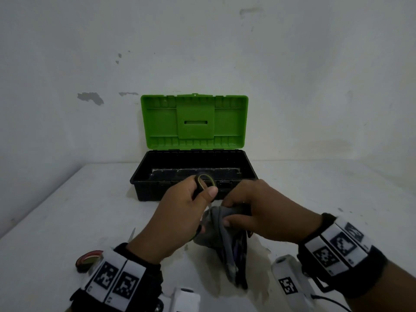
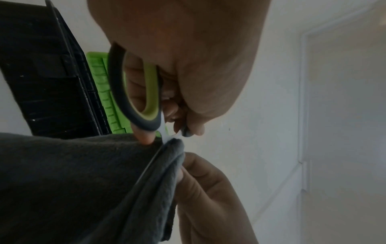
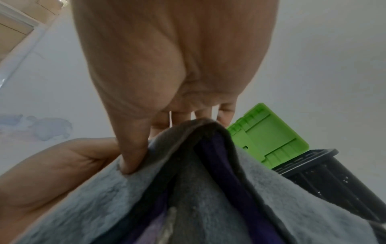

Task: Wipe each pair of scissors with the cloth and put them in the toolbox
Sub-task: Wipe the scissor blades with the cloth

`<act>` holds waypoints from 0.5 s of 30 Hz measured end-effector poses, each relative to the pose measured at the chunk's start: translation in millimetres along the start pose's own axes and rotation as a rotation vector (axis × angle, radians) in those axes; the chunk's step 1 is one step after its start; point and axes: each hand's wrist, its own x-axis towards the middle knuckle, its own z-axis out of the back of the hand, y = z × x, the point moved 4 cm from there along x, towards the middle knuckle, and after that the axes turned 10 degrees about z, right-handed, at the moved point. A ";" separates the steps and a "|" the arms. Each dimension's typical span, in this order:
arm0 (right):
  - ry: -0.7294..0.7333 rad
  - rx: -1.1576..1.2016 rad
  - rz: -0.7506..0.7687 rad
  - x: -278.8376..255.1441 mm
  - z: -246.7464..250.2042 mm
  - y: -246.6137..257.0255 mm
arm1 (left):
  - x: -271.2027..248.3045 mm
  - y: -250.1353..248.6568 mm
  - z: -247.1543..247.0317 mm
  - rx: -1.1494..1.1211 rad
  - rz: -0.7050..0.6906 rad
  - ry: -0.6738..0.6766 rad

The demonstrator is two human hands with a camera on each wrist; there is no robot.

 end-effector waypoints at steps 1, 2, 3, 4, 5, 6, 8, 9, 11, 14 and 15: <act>0.033 0.039 -0.015 1.6 -1.9 0.0 | -0.1 -1.4 -2.2 0.019 -0.025 0.008; 0.074 0.058 -0.028 2.8 -3.9 -0.5 | -0.2 -2.1 -3.8 0.036 -0.043 0.013; 0.105 0.073 -0.035 3.3 -5.4 -0.9 | -0.5 -2.3 -4.5 0.043 -0.052 0.015; 0.111 0.101 -0.037 2.7 -5.9 -1.7 | -0.6 -1.9 -4.2 0.043 -0.054 0.016; 0.103 0.141 -0.038 2.0 -5.3 -2.4 | -0.4 -1.5 -3.1 0.041 -0.052 0.018; 0.089 0.171 -0.035 0.5 -4.4 -3.4 | -0.1 -1.5 -1.9 0.034 -0.050 0.023; 0.071 0.173 -0.018 -1.5 -3.3 -5.6 | 0.2 -2.2 -1.0 0.008 -0.052 0.044; 0.070 0.163 -0.011 -2.7 -3.6 -6.7 | 0.2 -2.8 -1.1 -0.002 -0.054 0.055; 0.075 0.153 -0.007 -5.7 -4.8 -8.0 | -0.7 -3.3 -2.1 -0.018 -0.053 0.076; 0.083 0.162 -0.009 -10.7 -4.4 -10.6 | -1.3 -1.4 -4.2 -0.025 -0.029 0.104; 0.084 0.162 -0.010 -12.3 -3.1 -12.0 | -1.6 -1.1 -4.3 -0.026 -0.022 0.106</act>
